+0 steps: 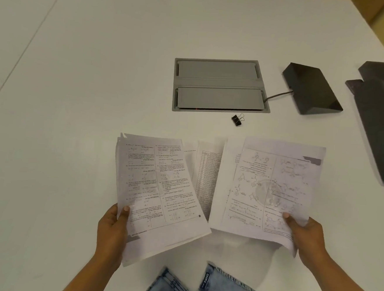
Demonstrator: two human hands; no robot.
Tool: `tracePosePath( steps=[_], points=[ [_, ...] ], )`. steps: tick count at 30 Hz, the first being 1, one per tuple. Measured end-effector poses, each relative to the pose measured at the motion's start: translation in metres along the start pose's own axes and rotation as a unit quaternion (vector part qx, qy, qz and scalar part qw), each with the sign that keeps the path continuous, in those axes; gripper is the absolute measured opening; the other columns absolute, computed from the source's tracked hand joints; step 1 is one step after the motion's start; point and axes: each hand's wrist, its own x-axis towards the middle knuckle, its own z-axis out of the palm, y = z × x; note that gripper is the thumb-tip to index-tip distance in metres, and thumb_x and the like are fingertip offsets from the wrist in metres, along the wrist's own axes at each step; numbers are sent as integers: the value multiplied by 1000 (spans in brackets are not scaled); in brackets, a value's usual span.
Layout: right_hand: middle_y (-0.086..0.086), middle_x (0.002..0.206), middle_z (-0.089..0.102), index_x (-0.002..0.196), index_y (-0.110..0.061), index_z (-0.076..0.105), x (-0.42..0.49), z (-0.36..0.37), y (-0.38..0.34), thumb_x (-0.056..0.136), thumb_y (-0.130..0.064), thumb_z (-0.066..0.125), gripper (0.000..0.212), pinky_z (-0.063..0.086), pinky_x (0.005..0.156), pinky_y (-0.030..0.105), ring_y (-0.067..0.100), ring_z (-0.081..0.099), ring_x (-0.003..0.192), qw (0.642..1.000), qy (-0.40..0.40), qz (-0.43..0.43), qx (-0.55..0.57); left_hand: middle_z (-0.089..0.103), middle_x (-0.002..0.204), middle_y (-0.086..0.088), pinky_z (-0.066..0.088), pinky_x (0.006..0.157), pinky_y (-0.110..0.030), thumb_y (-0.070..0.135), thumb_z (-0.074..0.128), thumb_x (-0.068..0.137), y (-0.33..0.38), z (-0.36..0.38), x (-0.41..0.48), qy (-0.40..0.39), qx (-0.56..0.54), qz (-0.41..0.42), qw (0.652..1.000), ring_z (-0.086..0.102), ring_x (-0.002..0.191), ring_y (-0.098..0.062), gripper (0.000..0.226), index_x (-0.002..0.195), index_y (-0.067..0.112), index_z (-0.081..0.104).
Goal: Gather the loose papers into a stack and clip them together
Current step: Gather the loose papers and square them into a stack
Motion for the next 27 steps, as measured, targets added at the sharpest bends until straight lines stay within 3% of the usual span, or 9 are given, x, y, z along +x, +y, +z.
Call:
tracePosePath(
  steps=[3, 5, 9, 11, 14, 17, 21, 26, 27],
  points=[
    [10, 101, 77, 106, -9, 69, -10, -1, -15, 60, -37, 88, 57, 62, 66, 30, 28, 74, 89, 998, -55, -12, 40, 72, 102, -2, 57, 44, -27, 18, 47, 103, 3, 4, -2, -6, -4, 13, 1000, 69, 90, -28, 21, 118, 19, 62],
    [6, 96, 78, 104, -12, 70, -17, 4, -22, 42, -52, 91, 77, 61, 66, 30, 25, 75, 87, 994, -99, -13, 45, 71, 111, -4, 59, 47, -30, 17, 50, 102, 7, 9, -3, -16, -7, 27, 999, 69, 93, -26, 27, 127, 23, 58],
    [10, 98, 78, 108, -10, 70, -34, 29, -29, 47, -53, 89, 77, 61, 72, 37, 28, 75, 90, 986, -152, -29, 56, 64, 123, 15, 63, 64, -44, 12, 51, 101, 18, 23, -10, -76, -48, 58, 994, 66, 103, -14, 65, 143, 56, 30],
    [12, 100, 77, 110, -6, 69, -41, 43, -30, 58, -45, 88, 68, 62, 71, 37, 30, 74, 92, 982, -170, -24, 74, 63, 125, 24, 60, 81, -50, 11, 51, 101, 22, 31, -12, -109, -60, 58, 991, 65, 110, -13, 59, 133, 61, 42],
    [17, 105, 75, 112, -3, 67, -50, 64, -30, 69, -24, 78, 49, 61, 74, 39, 31, 74, 93, 977, -191, 3, 100, 69, 123, 18, 54, 95, -49, 13, 52, 100, 25, 39, -13, -147, -35, 60, 987, 63, 119, -12, 41, 116, 47, 67],
    [16, 103, 76, 112, -4, 67, -56, 82, -28, 63, -26, 79, 55, 61, 75, 43, 31, 74, 93, 973, -207, 16, 102, 76, 111, 10, 60, 85, -33, 8, 52, 100, 30, 45, -18, -161, -32, 65, 984, 71, 104, -11, 33, 112, 31, 72],
    [9, 97, 78, 108, -7, 67, -57, 91, -24, 81, -8, 71, 27, 62, 66, 37, 27, 75, 88, 974, -203, 24, 92, 77, 105, -6, 61, 70, -30, 22, 51, 101, 29, 50, -14, -102, -54, -9, 993, 73, 92, -24, 24, 111, 17, 72],
    [6, 98, 78, 106, -11, 69, -57, 90, -19, 54, -43, 87, 63, 62, 71, 37, 25, 76, 88, 980, -194, 2, 51, 78, 99, -2, 61, 69, -24, 17, 62, 95, 23, 49, -13, -90, -48, -14, 995, 75, 80, -10, 17, 104, 11, 75],
    [6, 98, 78, 105, -13, 70, -57, 89, -18, 57, -42, 87, 59, 61, 74, 39, 27, 75, 91, 981, -189, 0, 46, 78, 97, -3, 61, 68, -24, 15, 65, 93, 22, 49, -13, -86, -48, -11, 995, 74, 77, -10, 16, 103, 8, 76]
  ],
)
